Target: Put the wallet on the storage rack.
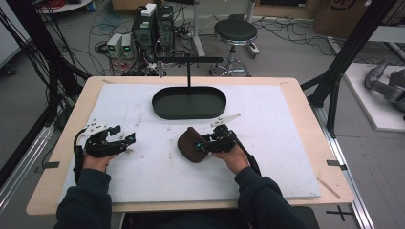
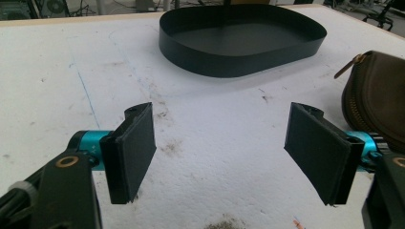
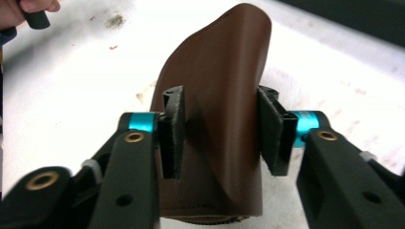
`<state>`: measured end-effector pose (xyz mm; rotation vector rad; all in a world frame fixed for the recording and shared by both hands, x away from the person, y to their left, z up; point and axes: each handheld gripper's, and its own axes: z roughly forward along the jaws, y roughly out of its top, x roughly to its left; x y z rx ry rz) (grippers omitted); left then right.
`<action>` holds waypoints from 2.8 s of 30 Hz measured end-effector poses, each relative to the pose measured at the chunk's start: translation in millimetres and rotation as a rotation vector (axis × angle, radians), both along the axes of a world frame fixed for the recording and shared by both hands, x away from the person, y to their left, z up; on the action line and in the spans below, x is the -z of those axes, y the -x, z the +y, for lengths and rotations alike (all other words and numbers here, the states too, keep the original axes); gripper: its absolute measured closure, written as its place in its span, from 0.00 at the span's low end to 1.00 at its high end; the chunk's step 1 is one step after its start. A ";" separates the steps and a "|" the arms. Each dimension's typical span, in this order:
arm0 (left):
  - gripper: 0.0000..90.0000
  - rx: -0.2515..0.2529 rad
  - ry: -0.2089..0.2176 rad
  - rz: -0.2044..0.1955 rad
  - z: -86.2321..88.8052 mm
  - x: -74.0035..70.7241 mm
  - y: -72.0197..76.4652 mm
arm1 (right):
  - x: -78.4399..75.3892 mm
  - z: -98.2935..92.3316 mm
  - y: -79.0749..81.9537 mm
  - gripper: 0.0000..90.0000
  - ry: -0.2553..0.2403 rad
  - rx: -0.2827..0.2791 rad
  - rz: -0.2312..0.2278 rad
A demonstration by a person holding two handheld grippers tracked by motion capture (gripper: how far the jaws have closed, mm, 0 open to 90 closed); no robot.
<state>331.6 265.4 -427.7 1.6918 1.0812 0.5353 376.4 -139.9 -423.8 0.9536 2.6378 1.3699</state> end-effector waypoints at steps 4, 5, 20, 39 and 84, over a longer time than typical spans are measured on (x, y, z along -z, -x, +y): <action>0.28 -0.003 0.002 -0.001 0.1 -0.2 0.3 | -12.5 -3.1 4.1 0.74 0.019 0.001 -0.087; 0.28 -0.003 0.003 -0.002 0.2 -0.1 0.3 | -17.1 -5.1 5.3 0.75 0.036 0.015 -0.124; 0.29 0.001 0.000 0.000 -1.0 0.5 -0.2 | -26.4 -13.9 9.6 0.69 0.075 -0.037 -0.235; 0.28 0.010 -0.002 -0.020 -0.1 0.5 0.0 | -13.1 2.8 4.8 0.72 0.076 -0.067 -0.214; 0.28 0.040 -0.009 -0.058 -2.3 0.4 -0.2 | -8.4 23.1 -154.5 0.50 0.001 0.394 -0.051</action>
